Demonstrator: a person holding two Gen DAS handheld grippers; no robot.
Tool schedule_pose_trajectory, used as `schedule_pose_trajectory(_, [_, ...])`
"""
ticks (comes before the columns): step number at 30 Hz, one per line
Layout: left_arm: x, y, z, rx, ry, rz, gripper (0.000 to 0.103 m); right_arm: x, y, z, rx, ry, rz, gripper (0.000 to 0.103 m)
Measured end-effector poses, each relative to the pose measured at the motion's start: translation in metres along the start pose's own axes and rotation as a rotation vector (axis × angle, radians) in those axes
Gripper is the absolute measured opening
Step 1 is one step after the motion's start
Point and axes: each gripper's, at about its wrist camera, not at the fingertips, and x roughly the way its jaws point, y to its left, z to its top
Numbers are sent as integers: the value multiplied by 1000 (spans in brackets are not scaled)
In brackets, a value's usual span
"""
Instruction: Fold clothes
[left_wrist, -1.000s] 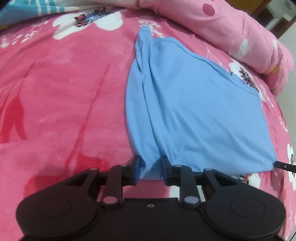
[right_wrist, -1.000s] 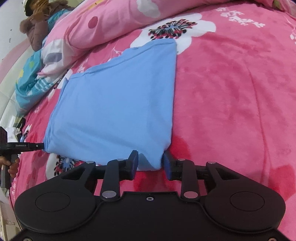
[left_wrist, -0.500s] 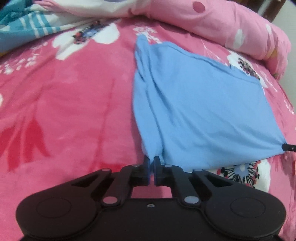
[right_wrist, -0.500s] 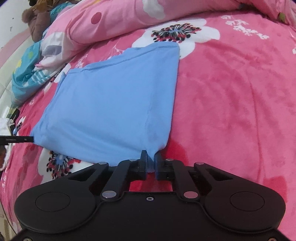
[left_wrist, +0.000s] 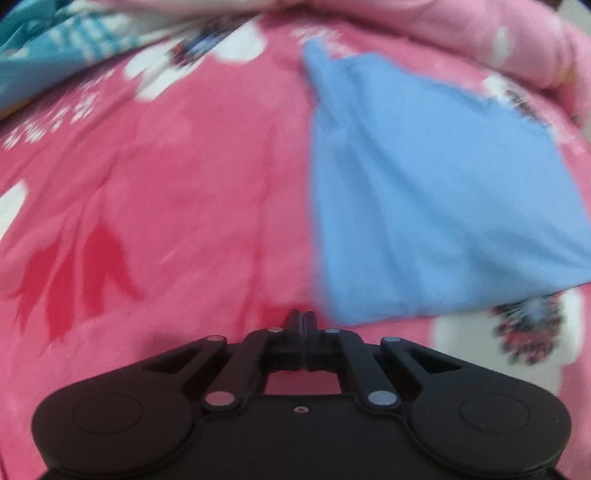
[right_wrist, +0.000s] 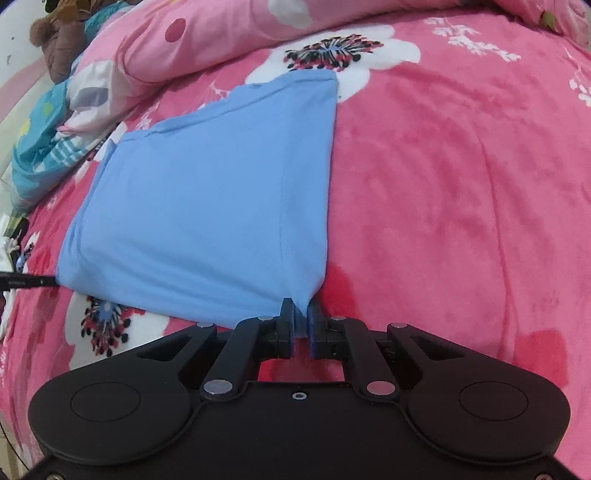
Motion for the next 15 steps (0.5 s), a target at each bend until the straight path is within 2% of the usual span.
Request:
schedule_pose_trajectory(4, [-7,9,-4,-39,-8,-6,1,-1,0,0,-15,2,-11,6])
schedule_pose_trajectory(7, [-15,11,-3,-96,-21,-46,7,-3,5,1,-27,6,-16,9])
schedule_pose_trajectory(9, [-23,6,1,-124,-60,-91,20,-9,9,2,-28,8,-13,11])
schedule_pose_trajectory(10, [-24,2,4,-128,-74,-120,26,-13,10,2,-28,7,-15,16])
schedule_pose_trajectory(11, [-26,-2,7,-132,-88,-149,38,-16,11,3,-28,5,-17,20])
schedule_pose_trajectory(12, [-24,-7,10,-129,-90,-170,44,-18,11,3,-29,4,-18,22])
schedule_pose_trajectory(13, [-19,-13,12,-120,-81,-182,45,-18,11,4,-30,7,-19,25])
schedule_pose_trajectory(15, [-6,-25,13,-75,-47,-159,44,-16,12,6,-32,20,-23,25])
